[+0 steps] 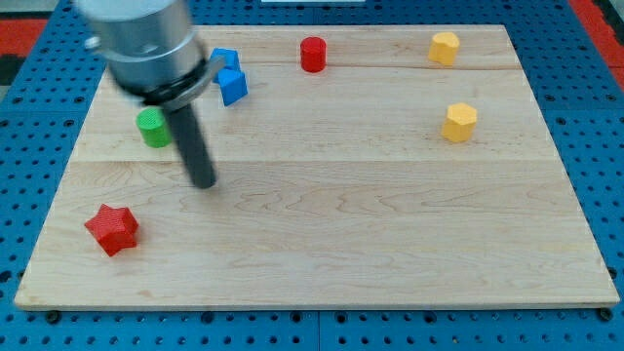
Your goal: Push the blue triangle towards the bottom center
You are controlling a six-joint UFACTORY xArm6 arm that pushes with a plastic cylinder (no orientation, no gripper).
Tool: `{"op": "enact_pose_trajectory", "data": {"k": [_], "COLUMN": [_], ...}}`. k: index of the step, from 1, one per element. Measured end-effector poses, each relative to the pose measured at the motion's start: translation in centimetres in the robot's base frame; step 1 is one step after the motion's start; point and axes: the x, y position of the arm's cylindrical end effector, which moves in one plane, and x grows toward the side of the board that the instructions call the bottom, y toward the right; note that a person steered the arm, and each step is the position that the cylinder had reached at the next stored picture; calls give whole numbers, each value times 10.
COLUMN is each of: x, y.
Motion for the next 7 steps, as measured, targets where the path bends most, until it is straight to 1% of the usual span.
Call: {"op": "enact_pose_trajectory", "data": {"k": [1, 2, 3, 5, 6, 7], "x": [-79, -149, -183, -187, -184, -162], "y": [13, 20, 37, -3, -10, -10]}}
